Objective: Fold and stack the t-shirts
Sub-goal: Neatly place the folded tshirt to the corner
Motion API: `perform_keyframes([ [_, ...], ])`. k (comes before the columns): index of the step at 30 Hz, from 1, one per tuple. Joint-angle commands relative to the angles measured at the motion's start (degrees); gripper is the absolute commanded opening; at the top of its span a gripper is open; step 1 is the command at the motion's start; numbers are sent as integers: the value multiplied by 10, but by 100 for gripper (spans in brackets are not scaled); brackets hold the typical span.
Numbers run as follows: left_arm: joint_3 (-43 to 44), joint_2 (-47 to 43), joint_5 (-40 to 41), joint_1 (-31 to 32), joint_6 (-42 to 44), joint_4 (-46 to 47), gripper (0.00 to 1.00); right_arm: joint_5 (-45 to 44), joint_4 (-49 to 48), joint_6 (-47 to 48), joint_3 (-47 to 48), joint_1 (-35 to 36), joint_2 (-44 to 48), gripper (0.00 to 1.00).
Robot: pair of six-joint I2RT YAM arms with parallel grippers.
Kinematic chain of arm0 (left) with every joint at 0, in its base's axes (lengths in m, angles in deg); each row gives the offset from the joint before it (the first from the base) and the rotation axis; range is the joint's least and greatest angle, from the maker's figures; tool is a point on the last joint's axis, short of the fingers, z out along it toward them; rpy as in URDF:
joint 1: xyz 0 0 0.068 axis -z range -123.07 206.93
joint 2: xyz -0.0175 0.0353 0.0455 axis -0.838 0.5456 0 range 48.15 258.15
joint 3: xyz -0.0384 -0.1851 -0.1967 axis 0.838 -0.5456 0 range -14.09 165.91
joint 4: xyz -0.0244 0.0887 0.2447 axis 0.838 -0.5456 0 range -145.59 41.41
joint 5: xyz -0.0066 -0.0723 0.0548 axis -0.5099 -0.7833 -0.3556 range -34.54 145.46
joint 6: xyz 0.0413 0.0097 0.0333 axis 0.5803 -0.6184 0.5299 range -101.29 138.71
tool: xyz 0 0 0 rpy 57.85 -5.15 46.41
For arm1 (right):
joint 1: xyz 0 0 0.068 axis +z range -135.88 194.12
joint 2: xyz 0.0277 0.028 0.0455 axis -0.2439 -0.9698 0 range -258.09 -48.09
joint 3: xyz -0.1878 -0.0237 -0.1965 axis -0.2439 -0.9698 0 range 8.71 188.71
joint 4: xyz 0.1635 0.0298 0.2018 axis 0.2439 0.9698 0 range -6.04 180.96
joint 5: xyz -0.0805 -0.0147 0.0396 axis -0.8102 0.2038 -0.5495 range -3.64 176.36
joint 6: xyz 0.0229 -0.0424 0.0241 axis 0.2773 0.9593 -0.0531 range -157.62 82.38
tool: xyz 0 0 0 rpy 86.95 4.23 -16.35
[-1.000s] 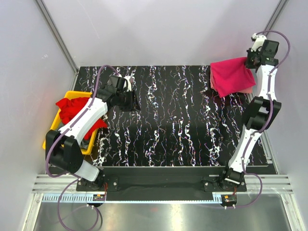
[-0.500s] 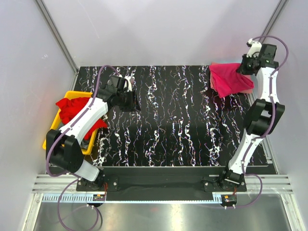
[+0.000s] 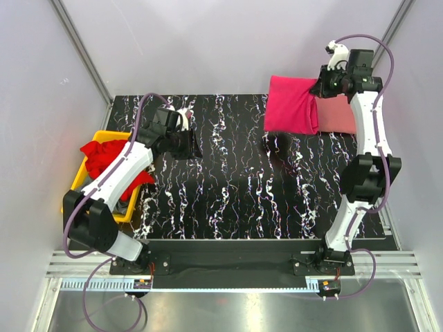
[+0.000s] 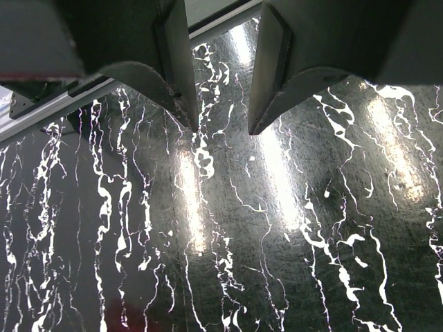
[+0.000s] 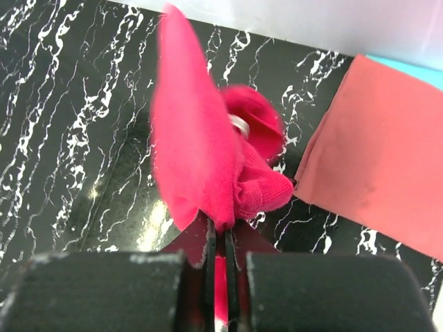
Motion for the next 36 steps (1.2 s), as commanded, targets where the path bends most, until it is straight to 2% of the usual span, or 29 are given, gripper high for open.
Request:
perform_keyframes([
  [1,-5,-24,-15,2,10,16,40,-1,11,-13,66,-11,-43,0],
  [6,-4,-13,-11,2,11,16,40,-32,25,12,131,-21,-122,0],
  [13,2,3,-6,2,12,12,40,-22,35,26,223,-58,-217,0],
  [22,2,15,-4,2,12,10,39,-17,-58,9,159,-78,-181,0],
  [28,1,14,-9,2,12,11,39,-16,-57,-3,194,-90,-190,0],
  [36,-1,13,-14,2,11,13,39,-36,-63,6,158,-91,-153,0],
])
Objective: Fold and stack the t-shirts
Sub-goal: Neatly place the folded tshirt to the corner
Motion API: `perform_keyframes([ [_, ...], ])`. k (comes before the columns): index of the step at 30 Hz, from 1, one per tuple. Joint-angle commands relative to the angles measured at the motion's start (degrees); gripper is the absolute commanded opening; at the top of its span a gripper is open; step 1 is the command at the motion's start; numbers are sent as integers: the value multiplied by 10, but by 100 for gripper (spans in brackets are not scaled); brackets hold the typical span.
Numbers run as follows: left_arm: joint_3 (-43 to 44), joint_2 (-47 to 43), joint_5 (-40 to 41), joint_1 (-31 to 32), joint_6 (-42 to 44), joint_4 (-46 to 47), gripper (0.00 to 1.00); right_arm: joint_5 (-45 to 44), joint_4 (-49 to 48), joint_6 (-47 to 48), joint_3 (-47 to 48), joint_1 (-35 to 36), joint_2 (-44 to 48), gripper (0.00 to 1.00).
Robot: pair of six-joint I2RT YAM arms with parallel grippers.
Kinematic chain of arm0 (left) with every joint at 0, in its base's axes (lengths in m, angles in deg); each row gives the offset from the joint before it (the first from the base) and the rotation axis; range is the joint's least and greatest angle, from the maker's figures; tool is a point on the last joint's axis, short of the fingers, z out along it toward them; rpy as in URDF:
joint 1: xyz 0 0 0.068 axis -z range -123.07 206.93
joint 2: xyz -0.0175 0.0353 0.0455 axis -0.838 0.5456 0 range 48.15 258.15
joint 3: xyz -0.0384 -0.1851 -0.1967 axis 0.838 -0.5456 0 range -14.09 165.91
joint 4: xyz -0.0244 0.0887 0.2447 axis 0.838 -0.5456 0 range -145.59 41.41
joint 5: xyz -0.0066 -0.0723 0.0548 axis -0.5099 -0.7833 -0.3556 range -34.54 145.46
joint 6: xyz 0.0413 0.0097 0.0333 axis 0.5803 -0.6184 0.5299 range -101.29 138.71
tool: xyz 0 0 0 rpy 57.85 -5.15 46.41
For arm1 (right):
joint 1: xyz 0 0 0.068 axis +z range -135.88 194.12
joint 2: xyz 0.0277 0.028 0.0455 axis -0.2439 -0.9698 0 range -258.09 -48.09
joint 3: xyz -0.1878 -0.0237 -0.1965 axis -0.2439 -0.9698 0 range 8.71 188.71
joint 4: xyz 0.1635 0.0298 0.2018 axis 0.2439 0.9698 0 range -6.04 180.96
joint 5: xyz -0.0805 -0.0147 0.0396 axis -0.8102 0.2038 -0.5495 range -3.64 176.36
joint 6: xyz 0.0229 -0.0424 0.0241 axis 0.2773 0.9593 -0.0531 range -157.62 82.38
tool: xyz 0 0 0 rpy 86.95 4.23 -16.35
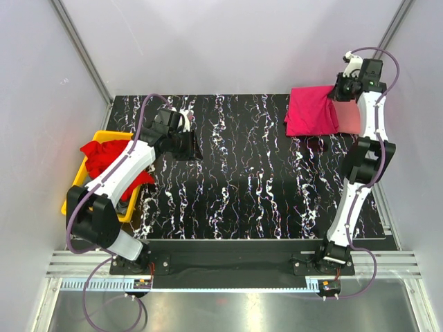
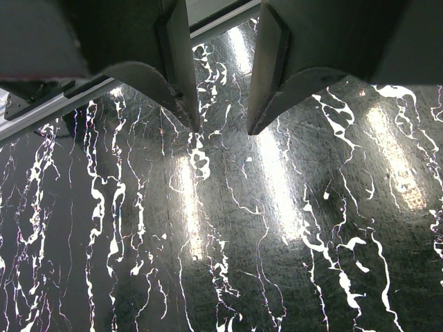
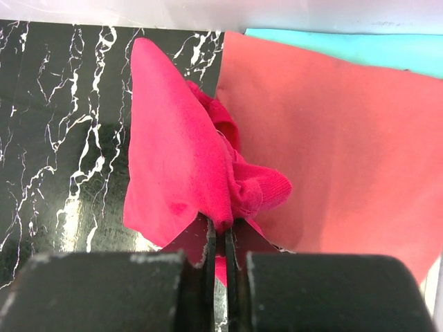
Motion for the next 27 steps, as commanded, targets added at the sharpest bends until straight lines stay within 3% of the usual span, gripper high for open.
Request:
perform_keyframes([
  [1,-1,-5,-13,2,9,13,39,-13,-47,1,-8,-4,83,0],
  [5,-1,-5,-13,2,9,14,39,-14,-68,-4,-34,-6,104,0],
  [17,-1,-8,-16,2,8,14,39,-30,-22,5,24,-20,73,0],
  [24,-1,-9,-19,2,8,16,39,11,-50,3,-7,-21,105,0],
  [27,-2,-9,-19,2,8,16,39,9,-30,14,24,-21,91,0],
])
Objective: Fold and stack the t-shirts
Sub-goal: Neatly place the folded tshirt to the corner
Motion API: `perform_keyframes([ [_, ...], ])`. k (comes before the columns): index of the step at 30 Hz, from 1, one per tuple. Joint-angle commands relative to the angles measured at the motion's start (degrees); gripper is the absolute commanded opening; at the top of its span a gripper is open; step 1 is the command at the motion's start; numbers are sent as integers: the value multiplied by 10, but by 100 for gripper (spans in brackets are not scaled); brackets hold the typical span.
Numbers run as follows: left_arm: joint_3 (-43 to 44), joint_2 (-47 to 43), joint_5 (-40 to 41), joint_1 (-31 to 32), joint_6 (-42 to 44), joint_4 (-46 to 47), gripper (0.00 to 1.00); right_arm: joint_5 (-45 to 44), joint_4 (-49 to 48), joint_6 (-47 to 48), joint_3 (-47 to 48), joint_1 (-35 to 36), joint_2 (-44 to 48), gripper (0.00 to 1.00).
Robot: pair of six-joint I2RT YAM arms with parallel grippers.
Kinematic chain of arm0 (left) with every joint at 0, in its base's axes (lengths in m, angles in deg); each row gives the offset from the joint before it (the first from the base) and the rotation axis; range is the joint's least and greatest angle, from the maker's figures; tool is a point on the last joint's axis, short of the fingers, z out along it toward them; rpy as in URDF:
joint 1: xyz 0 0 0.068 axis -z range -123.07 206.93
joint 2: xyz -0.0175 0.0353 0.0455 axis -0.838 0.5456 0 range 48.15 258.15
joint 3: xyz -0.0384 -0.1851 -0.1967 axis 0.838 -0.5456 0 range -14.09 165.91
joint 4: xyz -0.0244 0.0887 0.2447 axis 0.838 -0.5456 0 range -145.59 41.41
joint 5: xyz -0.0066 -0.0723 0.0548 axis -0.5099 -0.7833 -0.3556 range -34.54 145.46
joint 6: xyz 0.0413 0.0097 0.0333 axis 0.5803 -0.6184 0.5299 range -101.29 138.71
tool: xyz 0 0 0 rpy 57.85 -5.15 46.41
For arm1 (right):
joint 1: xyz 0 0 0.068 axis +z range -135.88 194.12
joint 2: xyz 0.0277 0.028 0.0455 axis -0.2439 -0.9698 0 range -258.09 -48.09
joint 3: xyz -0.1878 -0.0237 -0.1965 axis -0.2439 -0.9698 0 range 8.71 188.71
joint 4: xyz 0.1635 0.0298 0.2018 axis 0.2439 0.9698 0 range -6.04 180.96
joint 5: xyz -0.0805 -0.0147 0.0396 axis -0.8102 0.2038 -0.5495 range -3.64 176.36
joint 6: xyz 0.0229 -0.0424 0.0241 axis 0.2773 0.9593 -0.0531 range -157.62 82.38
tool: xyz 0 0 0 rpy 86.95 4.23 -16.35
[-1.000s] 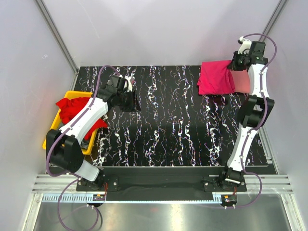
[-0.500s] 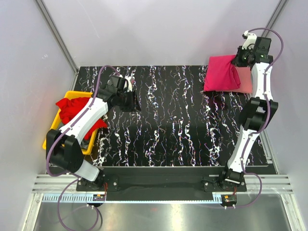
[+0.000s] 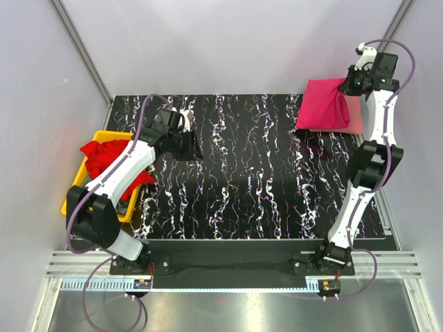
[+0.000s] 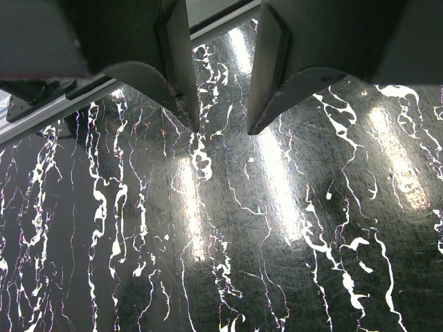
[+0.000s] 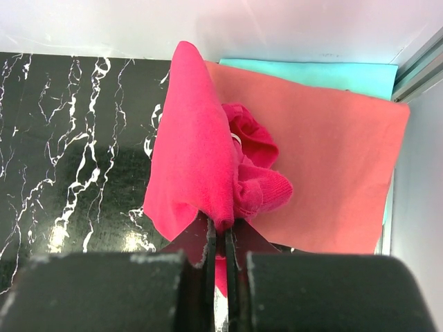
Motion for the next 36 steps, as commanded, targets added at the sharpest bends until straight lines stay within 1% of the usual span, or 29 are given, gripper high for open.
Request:
perform_keyframes([
  [1,-2,-11,-15,2,8,16,39,20,-18,13,40,-1,32,0],
  [5,-2,-14,-13,2,9,16,39,28,-20,15,44,-1,19,0],
  [8,-3,-13,-12,2,10,15,39,15,-24,21,59,-1,7,0],
  [13,0,-9,-14,2,11,13,39,-6,-4,31,134,-11,-59,0],
  [17,3,-3,-10,2,12,9,39,-28,-29,33,146,-14,-88,0],
  [20,3,-1,-6,2,13,8,39,-37,-31,30,183,-19,-127,0],
  [22,4,4,-5,2,14,8,39,-46,-41,28,191,-20,-149,0],
  [23,5,4,-8,2,13,7,39,-67,-51,28,185,-21,-153,7],
  [25,5,8,-7,2,14,6,39,-88,-93,29,180,-22,-167,8],
  [26,6,9,-7,2,13,6,39,-94,-101,31,198,-23,-176,9],
  [29,6,13,-4,2,14,6,39,-143,-122,32,238,-26,-213,33],
  [30,7,13,-5,2,14,6,39,-150,-137,33,237,-26,-213,39],
  [31,7,15,-4,2,14,6,39,-155,-143,32,235,-26,-210,50],
  [32,8,17,-3,2,14,6,39,-158,-150,32,220,-26,-204,58],
  [34,8,18,-5,2,13,5,39,-169,-164,32,203,-26,-183,68],
  [36,7,16,-5,2,12,6,39,-176,-160,26,189,-26,-166,70],
])
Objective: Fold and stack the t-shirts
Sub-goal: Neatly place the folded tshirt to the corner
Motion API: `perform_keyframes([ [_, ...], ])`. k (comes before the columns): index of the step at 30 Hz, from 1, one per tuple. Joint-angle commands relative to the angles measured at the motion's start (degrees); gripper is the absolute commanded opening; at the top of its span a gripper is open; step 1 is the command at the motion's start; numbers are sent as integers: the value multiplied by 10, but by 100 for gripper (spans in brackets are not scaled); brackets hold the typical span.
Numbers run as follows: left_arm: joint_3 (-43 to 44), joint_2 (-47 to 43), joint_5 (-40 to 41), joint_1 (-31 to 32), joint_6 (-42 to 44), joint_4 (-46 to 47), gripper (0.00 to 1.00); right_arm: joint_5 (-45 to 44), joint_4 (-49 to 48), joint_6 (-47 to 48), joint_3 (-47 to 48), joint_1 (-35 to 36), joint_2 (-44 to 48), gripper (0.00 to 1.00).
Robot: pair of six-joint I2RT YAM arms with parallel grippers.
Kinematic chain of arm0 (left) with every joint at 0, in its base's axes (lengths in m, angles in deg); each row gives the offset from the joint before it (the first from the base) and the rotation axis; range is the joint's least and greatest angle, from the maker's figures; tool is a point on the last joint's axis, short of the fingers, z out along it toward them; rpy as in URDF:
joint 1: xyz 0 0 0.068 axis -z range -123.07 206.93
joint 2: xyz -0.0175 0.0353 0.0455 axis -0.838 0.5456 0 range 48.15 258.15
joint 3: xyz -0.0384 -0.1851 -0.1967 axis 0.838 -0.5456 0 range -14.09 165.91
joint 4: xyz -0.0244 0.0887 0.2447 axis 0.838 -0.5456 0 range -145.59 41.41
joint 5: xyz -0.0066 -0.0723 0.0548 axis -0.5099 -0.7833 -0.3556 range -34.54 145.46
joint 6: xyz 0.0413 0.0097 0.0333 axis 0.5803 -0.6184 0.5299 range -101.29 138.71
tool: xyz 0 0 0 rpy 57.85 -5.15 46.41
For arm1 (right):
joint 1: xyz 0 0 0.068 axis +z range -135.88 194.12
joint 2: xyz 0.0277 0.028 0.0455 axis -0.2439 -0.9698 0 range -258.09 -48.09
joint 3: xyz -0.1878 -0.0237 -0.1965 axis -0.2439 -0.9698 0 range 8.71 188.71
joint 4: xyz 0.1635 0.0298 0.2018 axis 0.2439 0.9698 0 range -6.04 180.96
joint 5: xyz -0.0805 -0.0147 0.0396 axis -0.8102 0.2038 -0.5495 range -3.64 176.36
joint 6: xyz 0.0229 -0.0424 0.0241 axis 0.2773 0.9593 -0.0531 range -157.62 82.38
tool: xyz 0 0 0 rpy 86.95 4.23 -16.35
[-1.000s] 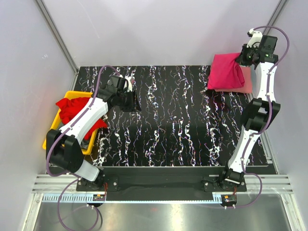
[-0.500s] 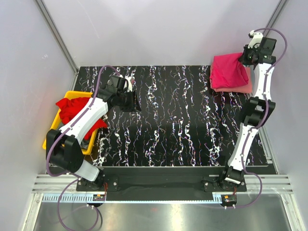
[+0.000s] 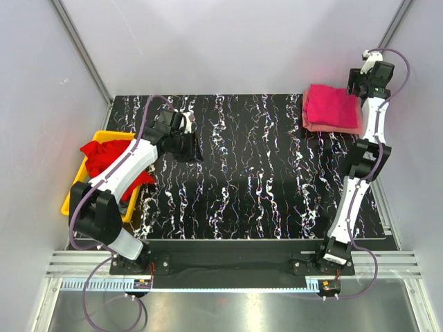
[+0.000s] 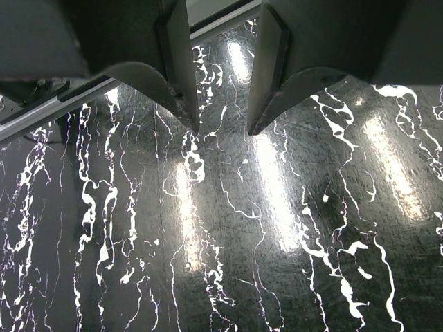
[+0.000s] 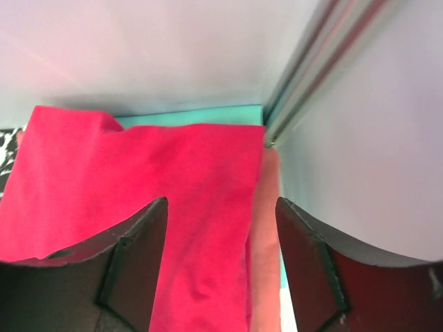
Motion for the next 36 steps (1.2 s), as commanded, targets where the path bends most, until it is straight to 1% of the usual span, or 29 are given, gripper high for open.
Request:
perform_keyframes([
  [1,6,-4,-5,3,5,9,39,-38,-46,-5,-9,0,59,71],
  [3,6,-9,-2,3,7,10,40,-38,-45,-19,-34,0,78,65],
  [4,5,-10,-2,3,7,11,40,-36,-45,-25,-44,0,83,60],
  [5,5,-10,-2,3,7,10,40,-27,-46,-35,-62,1,89,47],
  [6,4,-11,-3,3,6,10,40,-21,-44,-42,-71,2,95,41],
  [8,4,-12,-4,3,6,10,40,-6,-40,-58,-95,9,99,35],
  [13,6,-13,-6,3,6,10,40,40,-31,-84,-131,40,110,34],
  [17,7,-13,-11,3,5,11,40,92,-4,-111,-162,65,109,27],
  [19,7,-13,-11,3,6,11,40,90,-5,-114,-190,80,121,28],
  [20,7,-13,-11,3,5,11,40,83,-16,-116,-228,83,129,29],
  [23,6,-13,-14,3,4,12,40,70,-23,-112,-279,99,145,32],
  [27,5,-13,-17,3,3,13,40,66,-5,-106,-300,114,147,31],
  [32,4,-16,-10,3,3,12,40,43,-10,-93,-339,120,171,31],
  [36,7,-15,-3,3,3,11,40,10,1,-78,-328,120,192,33],
])
